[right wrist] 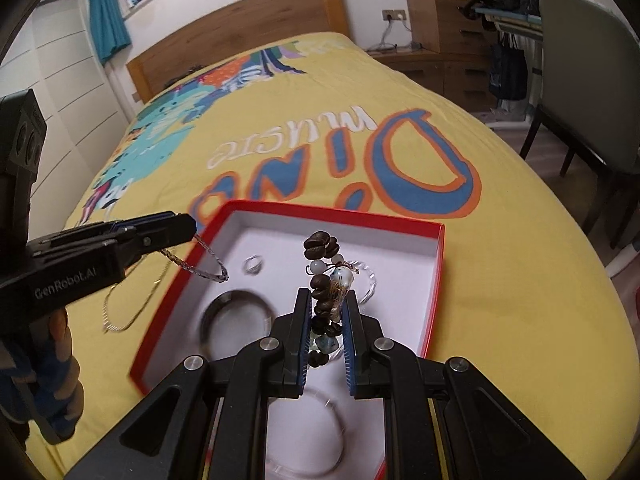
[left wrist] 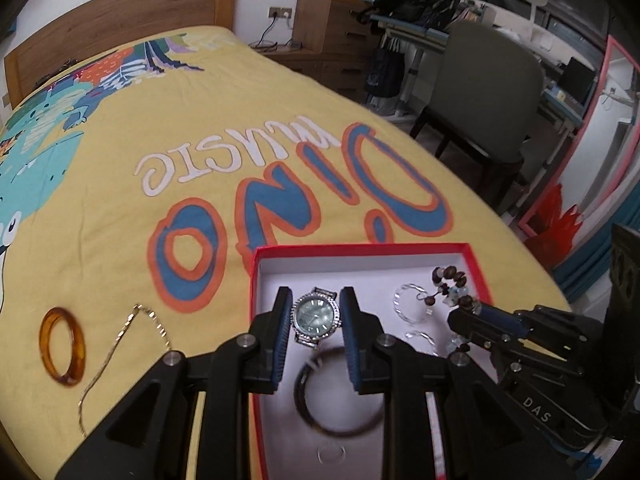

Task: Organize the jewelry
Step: 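Carry the beaded bracelet and silver watch into the red box and release both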

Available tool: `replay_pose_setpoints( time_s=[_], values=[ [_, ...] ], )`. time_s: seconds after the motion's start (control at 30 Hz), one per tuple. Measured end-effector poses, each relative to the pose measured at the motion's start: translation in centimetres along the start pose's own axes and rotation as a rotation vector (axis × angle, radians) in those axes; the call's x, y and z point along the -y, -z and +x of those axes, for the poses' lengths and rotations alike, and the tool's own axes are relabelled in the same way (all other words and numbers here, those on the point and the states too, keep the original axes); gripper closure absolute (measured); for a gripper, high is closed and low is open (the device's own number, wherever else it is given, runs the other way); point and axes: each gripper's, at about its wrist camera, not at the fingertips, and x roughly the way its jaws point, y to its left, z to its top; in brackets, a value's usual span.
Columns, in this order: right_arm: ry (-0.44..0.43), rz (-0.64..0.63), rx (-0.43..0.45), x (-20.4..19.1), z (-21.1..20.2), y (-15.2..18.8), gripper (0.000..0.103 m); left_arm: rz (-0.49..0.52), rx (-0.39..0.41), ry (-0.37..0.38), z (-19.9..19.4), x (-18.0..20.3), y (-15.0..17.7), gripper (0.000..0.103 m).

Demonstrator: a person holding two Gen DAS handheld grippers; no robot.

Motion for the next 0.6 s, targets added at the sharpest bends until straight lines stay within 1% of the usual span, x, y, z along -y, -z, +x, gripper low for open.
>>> replay_pose_setpoints(
  time_s=[0.13, 0.3, 0.37, 0.43, 0.5, 0.57, 0.6],
  values=[
    [0.035, 0.005, -0.041, 0.9, 2.3, -0.8, 0.089, -0.007, -0.033, -0.030, 2.8, -0.2, -0.2, 0.080],
    [0.046, -0.006, -0.079, 1.1, 3.9, -1.0, 0.088, -0.026, -0.080, -0.065, 5.1, -0.9, 0.2, 0.080],
    [0.056, -0.015, -0.086, 1.1, 4.2, -0.9, 0.087, -0.036, -0.095, -0.058, 5.6, -1.1, 0.4, 0.080],
    [0.066, -0.015, -0.088, 1.1, 4.2, -0.8, 0.087, -0.029, -0.092, -0.067, 5.6, -1.0, 0.6, 0.079],
    [0.077, -0.015, -0.087, 1.2, 4.1, -0.8, 0.086, -0.034, -0.093, -0.060, 5.6, -1.1, 0.6, 0.079],
    [0.075, -0.013, -0.085, 1.2, 3.9, -0.8, 0.083, -0.044, -0.099, -0.047, 5.5, -1.2, 0.5, 0.079],
    [0.075, -0.015, -0.083, 1.2, 3.8, -0.8, 0.077, -0.045, -0.101, -0.043, 5.3, -1.3, 0.5, 0.079]
  ],
)
